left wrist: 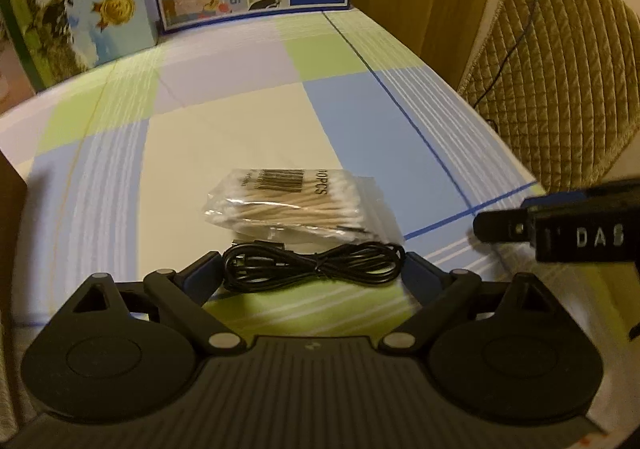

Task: Organize objects
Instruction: 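Grasp the black cable with the left gripper while the right grasps the cotton swab bag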

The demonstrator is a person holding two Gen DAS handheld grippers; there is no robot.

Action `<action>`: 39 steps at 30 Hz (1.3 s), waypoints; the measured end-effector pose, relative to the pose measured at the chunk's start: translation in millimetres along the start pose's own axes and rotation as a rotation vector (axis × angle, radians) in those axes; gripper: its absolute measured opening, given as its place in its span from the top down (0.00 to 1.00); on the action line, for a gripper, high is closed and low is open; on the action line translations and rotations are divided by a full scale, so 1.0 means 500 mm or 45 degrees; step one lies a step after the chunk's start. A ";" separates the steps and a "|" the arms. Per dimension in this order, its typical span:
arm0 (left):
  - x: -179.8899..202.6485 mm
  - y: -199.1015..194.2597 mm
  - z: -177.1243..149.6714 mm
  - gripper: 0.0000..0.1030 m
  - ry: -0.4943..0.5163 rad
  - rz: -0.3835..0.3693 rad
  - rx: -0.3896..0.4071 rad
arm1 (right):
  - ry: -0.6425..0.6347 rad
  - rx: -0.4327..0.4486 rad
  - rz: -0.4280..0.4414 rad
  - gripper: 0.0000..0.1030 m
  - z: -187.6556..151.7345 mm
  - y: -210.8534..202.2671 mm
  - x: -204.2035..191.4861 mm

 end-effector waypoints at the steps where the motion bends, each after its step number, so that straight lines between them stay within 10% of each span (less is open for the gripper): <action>1: -0.006 -0.002 -0.002 0.09 0.014 0.007 0.008 | -0.005 -0.003 0.005 0.51 0.001 0.003 -0.003; 13: -0.162 -0.010 -0.035 0.10 -0.105 0.122 -0.078 | -0.176 0.021 0.170 0.43 0.038 0.043 -0.099; 15: -0.177 -0.013 -0.041 0.10 -0.118 0.130 -0.087 | -0.253 0.027 0.207 0.31 0.045 0.052 -0.125; 30: -0.205 -0.019 -0.063 0.10 -0.159 0.141 -0.130 | -0.814 -0.116 0.274 0.29 0.022 0.167 -0.213; 39: -0.208 -0.024 -0.069 0.10 -0.165 0.135 -0.141 | -0.788 -0.161 0.234 0.63 0.011 0.155 -0.209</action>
Point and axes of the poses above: each gripper's, at about its wrist camera, not at the fingertips, and y roughly the way its jaws point, x to its right, z to its top, the point moved 6 cm from there along y, roughly the way its jaws point, and after that the axes turned 13 degrees about z, right-handed, at the moved point
